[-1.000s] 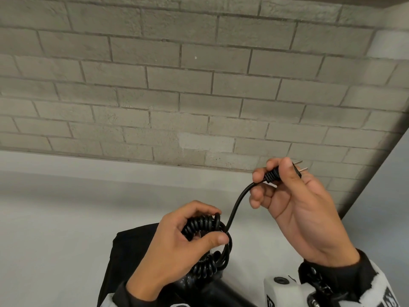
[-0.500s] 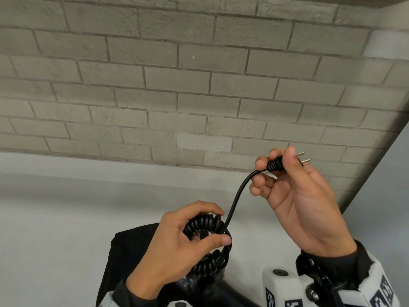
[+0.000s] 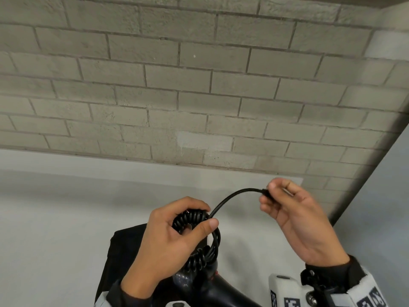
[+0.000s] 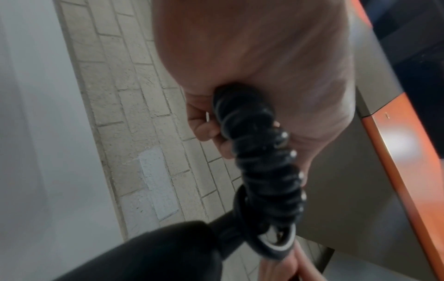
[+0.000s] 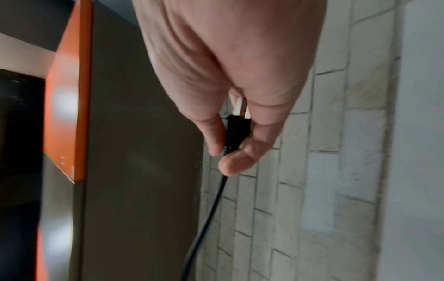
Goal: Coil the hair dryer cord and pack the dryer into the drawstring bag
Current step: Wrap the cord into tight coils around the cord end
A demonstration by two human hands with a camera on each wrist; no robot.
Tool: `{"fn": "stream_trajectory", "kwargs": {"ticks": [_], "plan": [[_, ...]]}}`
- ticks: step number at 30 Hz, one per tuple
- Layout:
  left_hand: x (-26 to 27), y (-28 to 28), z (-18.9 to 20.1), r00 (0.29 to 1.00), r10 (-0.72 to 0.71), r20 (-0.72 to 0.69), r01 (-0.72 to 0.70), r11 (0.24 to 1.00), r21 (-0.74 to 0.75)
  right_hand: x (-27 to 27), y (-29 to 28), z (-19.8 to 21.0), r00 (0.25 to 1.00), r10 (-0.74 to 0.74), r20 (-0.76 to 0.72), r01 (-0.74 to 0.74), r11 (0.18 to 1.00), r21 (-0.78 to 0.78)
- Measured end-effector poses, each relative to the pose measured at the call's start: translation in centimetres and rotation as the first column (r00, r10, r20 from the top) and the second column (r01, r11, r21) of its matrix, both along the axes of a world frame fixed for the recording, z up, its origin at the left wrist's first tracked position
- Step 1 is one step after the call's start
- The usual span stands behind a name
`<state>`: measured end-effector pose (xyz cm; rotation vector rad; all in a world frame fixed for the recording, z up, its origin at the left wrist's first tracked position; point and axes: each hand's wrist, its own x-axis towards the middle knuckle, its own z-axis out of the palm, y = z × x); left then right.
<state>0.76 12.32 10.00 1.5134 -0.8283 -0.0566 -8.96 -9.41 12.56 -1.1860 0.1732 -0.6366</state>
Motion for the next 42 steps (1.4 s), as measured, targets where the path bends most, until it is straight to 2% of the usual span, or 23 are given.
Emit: {"fn": "stream_trajectory", "kwargs": {"ticks": [5, 8, 11, 17, 22, 26, 33, 35, 37, 39, 42], "plan": [[0.1, -0.1, 0.1, 0.998, -0.024, -0.064, 0.021, 0.999, -0.047, -0.2, 1.0, -3.6, 0.980, -0.142, -0.136, 0.099, 0.954, -0.283], [0.2, -0.2, 0.1, 0.996, -0.054, -0.074, 0.051, 0.998, -0.049, 0.1, 2.3, -4.4, 0.969, -0.163, -0.187, 0.074, 0.908, -0.412], [0.3, -0.1, -0.1, 0.995, -0.079, -0.064, 0.076, 0.996, -0.054, 0.5, 3.4, -4.6, 0.959, -0.127, -0.252, -0.007, 0.883, -0.469], [-0.1, -0.2, 0.1, 0.986, -0.161, -0.045, 0.157, 0.985, -0.077, 1.4, 4.9, -3.7, 0.955, 0.045, -0.292, -0.162, 0.907, -0.389], [-0.3, -0.5, 0.1, 0.980, -0.191, -0.061, 0.183, 0.977, -0.111, 1.8, 6.1, -3.5, 0.955, 0.174, -0.240, -0.217, 0.962, -0.168], [0.1, -0.2, -0.1, 0.990, -0.124, -0.061, 0.116, 0.987, -0.113, 1.4, 7.1, -3.6, 0.944, 0.261, -0.202, -0.271, 0.962, -0.023], [-0.1, -0.6, -0.1, 0.997, -0.050, -0.052, 0.048, 0.998, -0.047, 0.4, 8.1, -4.0, 0.948, 0.258, -0.185, -0.266, 0.964, -0.023], [0.0, -0.6, -0.2, 0.999, -0.009, -0.047, 0.007, 1.000, -0.030, -0.1, 8.3, -4.5, 0.946, 0.275, -0.171, -0.295, 0.949, -0.109], [0.0, -0.7, -0.3, 0.997, 0.015, -0.073, -0.017, 1.000, -0.022, -0.5, 9.0, -4.8, 0.944, 0.246, -0.218, -0.299, 0.919, -0.258], [0.0, -0.8, -0.4, 0.994, 0.011, -0.108, -0.012, 1.000, -0.009, -0.7, 9.8, -4.8, 0.957, 0.137, -0.255, -0.228, 0.901, -0.370], [-0.1, -0.8, -0.3, 0.990, -0.039, -0.133, 0.038, 0.999, -0.012, -0.9, 10.6, -4.9, 0.980, -0.016, -0.199, -0.086, 0.867, -0.491]]}}
